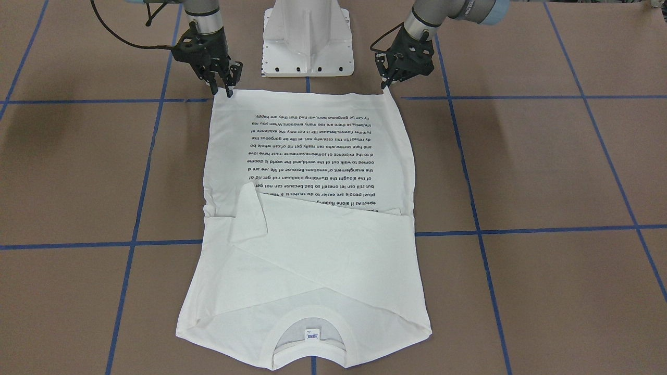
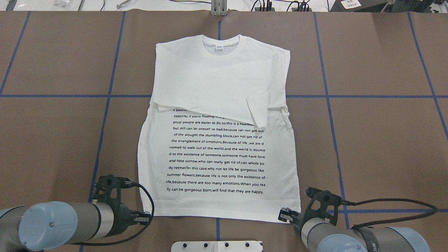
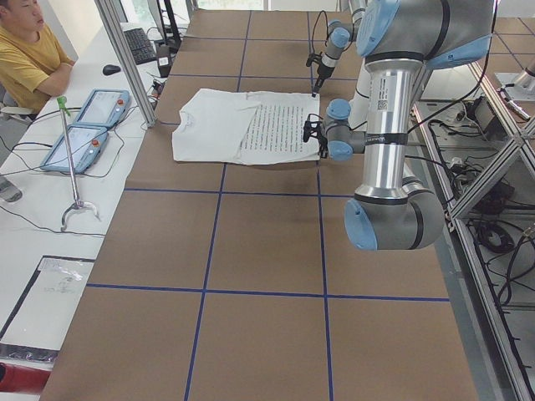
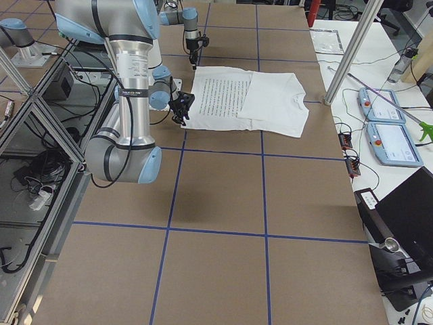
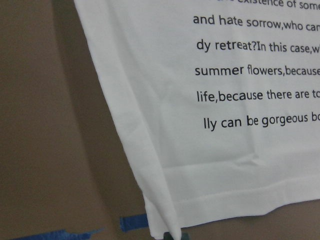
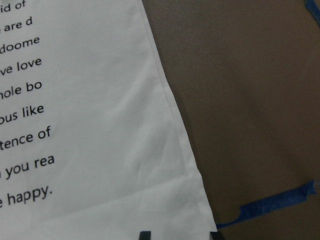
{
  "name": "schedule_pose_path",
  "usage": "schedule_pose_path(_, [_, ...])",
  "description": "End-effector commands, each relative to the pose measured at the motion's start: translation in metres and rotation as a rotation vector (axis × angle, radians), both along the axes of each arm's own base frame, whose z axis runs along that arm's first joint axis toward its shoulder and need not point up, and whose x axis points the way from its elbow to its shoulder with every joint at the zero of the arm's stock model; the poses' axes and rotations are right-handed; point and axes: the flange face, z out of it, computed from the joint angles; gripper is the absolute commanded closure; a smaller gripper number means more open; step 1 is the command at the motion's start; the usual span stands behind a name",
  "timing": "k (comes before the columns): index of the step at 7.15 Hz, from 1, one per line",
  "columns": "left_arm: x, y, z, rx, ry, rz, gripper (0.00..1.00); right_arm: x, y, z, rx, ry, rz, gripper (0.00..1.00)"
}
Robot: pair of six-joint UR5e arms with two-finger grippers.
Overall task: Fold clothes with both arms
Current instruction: 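Grasp the hem corners with both grippers and lift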
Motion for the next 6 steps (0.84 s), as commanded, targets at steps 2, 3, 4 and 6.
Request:
schedule_pose_path(2, [-0.0011, -0.0004, 0.0009, 0.0, -0.002, -0.002, 1.0, -0.003, 0.0019, 0.0062, 0.01, 0.018, -0.006, 0.42])
schedule_pose_path(3, [-0.0013, -0.0004, 0.0016, 0.0, -0.003, -0.002, 1.0, -0.004, 0.0042, 0.0085, 0.009, 0.023, -0.01, 0.39])
schedule_pose_path(4, [-0.0013, -0.0004, 0.0017, 0.0, -0.003, -0.002, 1.0, -0.0037, 0.0042, 0.0093, 0.009, 0.025, -0.01, 0.39])
schedule_pose_path(6, [-0.0013, -0.0005, 0.0017, 0.001, -0.003, -0.003, 1.0, -0.0045, 0.0057, 0.0085, 0.008, 0.023, -0.012, 0.63])
